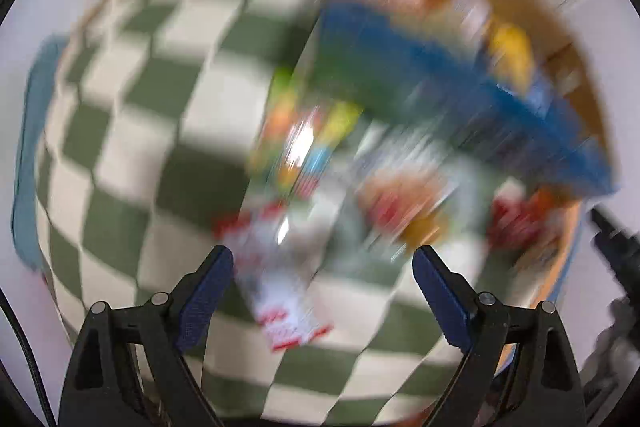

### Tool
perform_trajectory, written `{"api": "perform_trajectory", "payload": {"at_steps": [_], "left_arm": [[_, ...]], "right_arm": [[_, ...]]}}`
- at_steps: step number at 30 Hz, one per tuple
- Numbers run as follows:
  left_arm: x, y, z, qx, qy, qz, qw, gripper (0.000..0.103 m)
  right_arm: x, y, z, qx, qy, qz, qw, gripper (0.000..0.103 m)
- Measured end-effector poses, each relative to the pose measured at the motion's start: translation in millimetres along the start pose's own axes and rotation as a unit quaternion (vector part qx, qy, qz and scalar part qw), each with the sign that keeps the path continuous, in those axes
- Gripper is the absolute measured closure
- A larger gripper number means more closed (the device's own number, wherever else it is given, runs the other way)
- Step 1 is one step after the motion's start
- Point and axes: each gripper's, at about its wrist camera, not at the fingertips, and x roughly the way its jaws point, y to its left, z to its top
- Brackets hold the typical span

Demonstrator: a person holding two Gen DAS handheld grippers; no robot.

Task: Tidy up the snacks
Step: 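Grasp the red-white stick pack with the left tool while the right tool grasps the orange chip bag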

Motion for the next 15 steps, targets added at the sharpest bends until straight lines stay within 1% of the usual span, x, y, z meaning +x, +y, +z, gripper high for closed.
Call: {"api": "perform_trajectory", "payload": {"at_steps": [1,2,3,4,6,7,8,10,11,12,14,15], "left_arm": [[13,7,-6,-0.006,0.013,0.002,0.9999,0.017],[28,14,-12,-0.015,0.032,0.004,0.9994,0.017],[39,19,-16,-0.025,0.048,-0.002,0.9985,0.017],[46,21,-18,-0.03,0.057,-0.007,0.9979,0.017],[65,24,-21,-0.038,0.083,-0.012,0.9957,0.017],[73,24,-21,-0.039,0.094,-0.015,0.9947,0.017],[81,24,-21,-0.038,0.103,-0.014,0.9939,0.017],[90,26,-19,-0.039,0.101,-0.007,0.9941,0.017],[91,25,-18,-0.038,0.095,-0.005,0.9947,0.02],[90,24,-17,-0.034,0.088,-0.001,0.9955,0.023],[84,19,-15,-0.005,0.069,0.01,0.9975,0.044],[83,13,-16,0.013,0.065,0.017,0.9977,0.047]], "right_arm": [[9,-3,-6,0.0,0.007,-0.004,1.0,0.009],[18,-5,-9,-0.004,0.012,-0.013,1.0,0.01],[26,-6,-13,-0.006,0.015,-0.018,1.0,0.01],[35,-8,-14,-0.007,0.021,-0.025,0.999,0.011],[50,-12,-16,-0.001,0.033,-0.031,0.999,0.018],[59,-13,-17,-0.001,0.042,-0.032,0.999,0.027],[66,-15,-19,0.003,0.048,-0.023,0.999,0.037],[74,-15,-24,0.0,0.055,-0.028,0.998,0.047],[74,-15,-28,-0.005,0.053,-0.03,0.998,0.048],[74,-14,-30,-0.007,0.055,-0.029,0.998,0.049],[69,-14,-40,-0.012,0.067,-0.03,0.997,0.05],[66,-14,-46,-0.015,0.071,-0.03,0.997,0.051]]}}
